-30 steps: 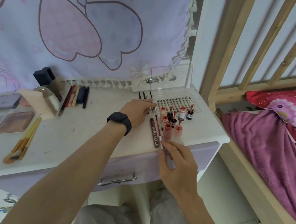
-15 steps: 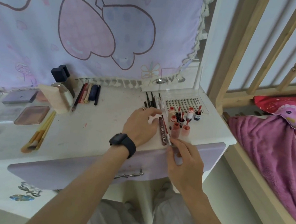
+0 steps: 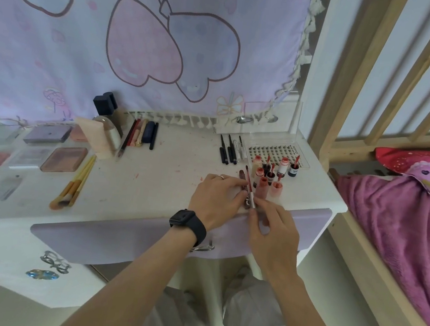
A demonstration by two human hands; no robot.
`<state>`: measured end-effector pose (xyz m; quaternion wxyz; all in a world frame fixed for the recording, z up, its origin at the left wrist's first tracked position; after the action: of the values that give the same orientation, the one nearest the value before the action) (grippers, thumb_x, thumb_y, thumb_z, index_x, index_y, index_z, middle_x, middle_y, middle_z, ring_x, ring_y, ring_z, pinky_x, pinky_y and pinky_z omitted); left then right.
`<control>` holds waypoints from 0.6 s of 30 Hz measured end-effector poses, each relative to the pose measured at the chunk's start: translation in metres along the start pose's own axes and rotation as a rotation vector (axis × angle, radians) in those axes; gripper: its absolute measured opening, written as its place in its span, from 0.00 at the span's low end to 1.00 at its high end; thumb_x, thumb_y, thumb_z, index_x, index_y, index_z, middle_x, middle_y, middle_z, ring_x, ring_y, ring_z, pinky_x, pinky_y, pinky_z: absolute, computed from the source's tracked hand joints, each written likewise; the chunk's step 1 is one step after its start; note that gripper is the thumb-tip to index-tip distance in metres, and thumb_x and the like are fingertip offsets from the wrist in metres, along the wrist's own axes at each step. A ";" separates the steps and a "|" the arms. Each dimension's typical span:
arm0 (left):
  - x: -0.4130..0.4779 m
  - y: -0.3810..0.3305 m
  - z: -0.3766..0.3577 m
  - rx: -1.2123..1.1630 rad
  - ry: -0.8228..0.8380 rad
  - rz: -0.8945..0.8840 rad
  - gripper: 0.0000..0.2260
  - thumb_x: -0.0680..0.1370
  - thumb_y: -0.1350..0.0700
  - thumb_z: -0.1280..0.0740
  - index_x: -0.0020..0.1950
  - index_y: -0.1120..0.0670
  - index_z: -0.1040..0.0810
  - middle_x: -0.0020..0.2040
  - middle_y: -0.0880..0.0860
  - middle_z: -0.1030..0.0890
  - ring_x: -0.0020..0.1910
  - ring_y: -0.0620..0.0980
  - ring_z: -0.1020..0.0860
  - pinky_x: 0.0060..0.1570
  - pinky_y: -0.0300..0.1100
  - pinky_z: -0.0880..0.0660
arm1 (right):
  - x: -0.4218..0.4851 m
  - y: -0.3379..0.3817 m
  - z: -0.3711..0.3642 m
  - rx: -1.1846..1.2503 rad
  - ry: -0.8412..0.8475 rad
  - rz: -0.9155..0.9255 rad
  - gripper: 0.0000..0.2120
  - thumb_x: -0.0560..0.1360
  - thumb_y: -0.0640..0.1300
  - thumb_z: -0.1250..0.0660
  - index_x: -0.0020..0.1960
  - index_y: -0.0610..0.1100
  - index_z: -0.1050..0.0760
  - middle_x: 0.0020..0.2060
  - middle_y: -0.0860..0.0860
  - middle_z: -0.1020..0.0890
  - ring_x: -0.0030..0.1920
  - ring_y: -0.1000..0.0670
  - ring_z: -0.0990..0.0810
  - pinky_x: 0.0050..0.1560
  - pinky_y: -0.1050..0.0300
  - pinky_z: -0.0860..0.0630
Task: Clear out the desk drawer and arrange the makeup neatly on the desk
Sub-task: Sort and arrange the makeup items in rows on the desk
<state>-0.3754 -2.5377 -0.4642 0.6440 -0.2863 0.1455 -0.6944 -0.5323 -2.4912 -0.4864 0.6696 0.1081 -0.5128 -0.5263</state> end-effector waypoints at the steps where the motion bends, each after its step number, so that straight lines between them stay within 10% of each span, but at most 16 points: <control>1: 0.000 0.000 0.000 -0.001 0.001 0.001 0.14 0.79 0.45 0.36 0.63 0.43 0.20 0.57 0.48 0.17 0.62 0.53 0.27 0.63 0.47 0.30 | 0.000 0.000 0.000 0.001 0.002 -0.004 0.12 0.77 0.40 0.28 0.60 0.44 0.18 0.53 0.50 0.16 0.49 0.51 0.21 0.52 0.57 0.22; 18: -0.010 0.001 0.012 -0.124 0.026 0.004 0.12 0.81 0.52 0.35 0.62 0.45 0.19 0.55 0.52 0.17 0.57 0.52 0.23 0.56 0.46 0.26 | -0.002 0.010 0.011 0.028 0.053 -0.129 0.11 0.78 0.41 0.29 0.60 0.42 0.19 0.55 0.48 0.17 0.50 0.48 0.18 0.55 0.49 0.19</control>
<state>-0.3671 -2.5257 -0.4574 0.6246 -0.3162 0.1970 -0.6863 -0.5349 -2.4815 -0.4761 0.6459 0.1642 -0.4942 -0.5582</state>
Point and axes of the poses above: each hand's wrist, its own x-axis towards the middle knuckle, its own z-axis out of the back of the hand, y = z × x, the point moved 9 cm from there along x, towards the middle knuckle
